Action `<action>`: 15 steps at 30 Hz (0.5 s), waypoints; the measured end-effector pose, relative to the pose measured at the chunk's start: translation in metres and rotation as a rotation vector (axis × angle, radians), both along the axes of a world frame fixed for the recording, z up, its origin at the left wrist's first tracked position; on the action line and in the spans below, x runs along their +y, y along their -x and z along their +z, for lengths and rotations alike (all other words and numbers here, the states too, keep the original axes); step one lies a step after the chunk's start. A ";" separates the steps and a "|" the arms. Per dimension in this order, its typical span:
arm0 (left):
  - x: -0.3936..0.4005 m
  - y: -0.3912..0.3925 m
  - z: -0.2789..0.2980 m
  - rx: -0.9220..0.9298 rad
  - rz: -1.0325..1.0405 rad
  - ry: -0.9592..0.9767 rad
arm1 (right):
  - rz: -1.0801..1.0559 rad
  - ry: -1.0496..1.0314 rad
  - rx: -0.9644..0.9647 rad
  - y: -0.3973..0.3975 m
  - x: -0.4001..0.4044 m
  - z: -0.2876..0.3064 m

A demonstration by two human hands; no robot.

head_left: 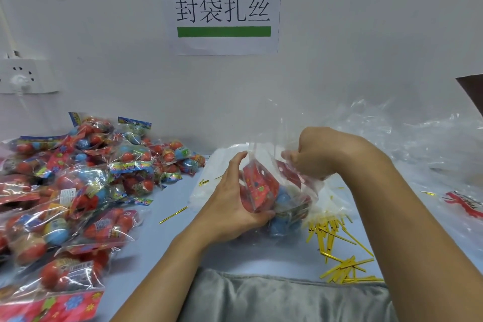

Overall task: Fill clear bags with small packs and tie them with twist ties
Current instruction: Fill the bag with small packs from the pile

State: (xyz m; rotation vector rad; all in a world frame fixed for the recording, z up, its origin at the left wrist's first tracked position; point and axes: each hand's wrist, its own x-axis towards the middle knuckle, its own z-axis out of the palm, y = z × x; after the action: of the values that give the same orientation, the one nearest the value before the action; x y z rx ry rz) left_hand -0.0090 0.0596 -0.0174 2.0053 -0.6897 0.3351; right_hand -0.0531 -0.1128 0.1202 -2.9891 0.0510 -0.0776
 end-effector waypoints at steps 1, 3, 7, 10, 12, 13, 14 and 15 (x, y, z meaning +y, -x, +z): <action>0.000 0.000 -0.001 0.000 -0.002 0.001 | -0.002 0.010 0.006 -0.001 0.001 -0.001; 0.001 0.000 -0.001 -0.003 -0.004 0.003 | -0.015 0.006 0.022 -0.002 0.000 -0.003; 0.001 -0.001 -0.002 0.001 -0.011 0.008 | -0.057 -0.025 0.018 -0.004 -0.005 -0.004; 0.000 -0.001 -0.001 0.004 -0.015 0.009 | -0.061 -0.047 -0.025 -0.004 -0.007 -0.004; 0.001 -0.001 -0.001 0.007 -0.020 0.020 | -0.025 -0.078 -0.057 -0.004 -0.006 -0.002; 0.001 -0.001 -0.001 0.007 -0.021 0.025 | 0.009 -0.110 -0.078 -0.004 -0.005 -0.001; 0.001 0.000 -0.001 0.006 -0.023 0.030 | 0.046 -0.155 -0.105 -0.003 -0.003 0.000; 0.001 0.000 -0.001 0.005 -0.029 0.040 | 0.090 -0.206 -0.135 -0.002 -0.001 0.001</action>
State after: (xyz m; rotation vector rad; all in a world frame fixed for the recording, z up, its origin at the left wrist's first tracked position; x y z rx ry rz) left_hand -0.0088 0.0604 -0.0182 1.9560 -0.7030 0.3246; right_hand -0.0507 -0.1143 0.1208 -2.7687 -0.0849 -0.2478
